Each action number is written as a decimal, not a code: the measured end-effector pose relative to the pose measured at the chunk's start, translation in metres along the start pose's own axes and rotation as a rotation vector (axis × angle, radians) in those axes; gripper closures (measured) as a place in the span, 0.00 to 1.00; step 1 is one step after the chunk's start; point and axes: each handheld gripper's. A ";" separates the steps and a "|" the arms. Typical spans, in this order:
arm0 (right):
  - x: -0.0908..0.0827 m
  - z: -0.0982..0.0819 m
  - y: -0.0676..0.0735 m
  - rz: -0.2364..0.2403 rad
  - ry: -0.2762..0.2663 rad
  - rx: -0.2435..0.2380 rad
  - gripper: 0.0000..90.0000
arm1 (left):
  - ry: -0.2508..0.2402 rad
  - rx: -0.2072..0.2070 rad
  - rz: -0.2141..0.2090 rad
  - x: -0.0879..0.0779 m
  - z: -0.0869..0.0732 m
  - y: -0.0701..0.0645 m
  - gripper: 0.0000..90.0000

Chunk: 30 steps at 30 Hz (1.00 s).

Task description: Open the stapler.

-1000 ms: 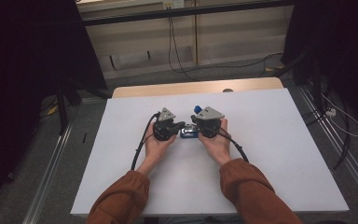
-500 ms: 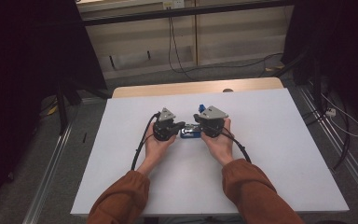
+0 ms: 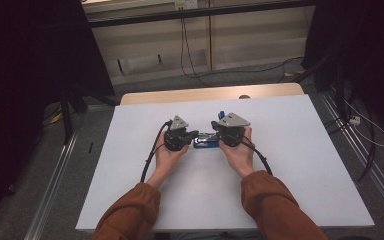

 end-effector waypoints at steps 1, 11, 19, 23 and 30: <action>0.000 0.000 0.000 0.000 0.000 0.000 1.00 | 0.000 -0.001 0.000 0.000 0.000 0.000 1.00; -0.009 0.002 -0.011 -0.010 -0.018 0.015 1.00 | -0.001 -0.005 0.000 0.000 0.000 0.000 1.00; -0.009 0.001 -0.014 -0.007 -0.028 0.029 1.00 | -0.004 -0.006 0.001 0.000 0.000 0.000 1.00; -0.010 0.001 -0.016 -0.007 -0.023 0.027 1.00 | -0.002 -0.005 0.001 0.000 0.000 0.000 1.00; -0.011 0.001 -0.015 -0.017 -0.015 0.013 1.00 | -0.005 -0.007 0.002 0.000 -0.001 0.000 1.00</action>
Point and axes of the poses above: each handheld gripper's, and its own axes: x roughly forward along the jaws, z roughly out of its top, y roughly to its left, and after that the axes turned 2 degrees about x, right-handed
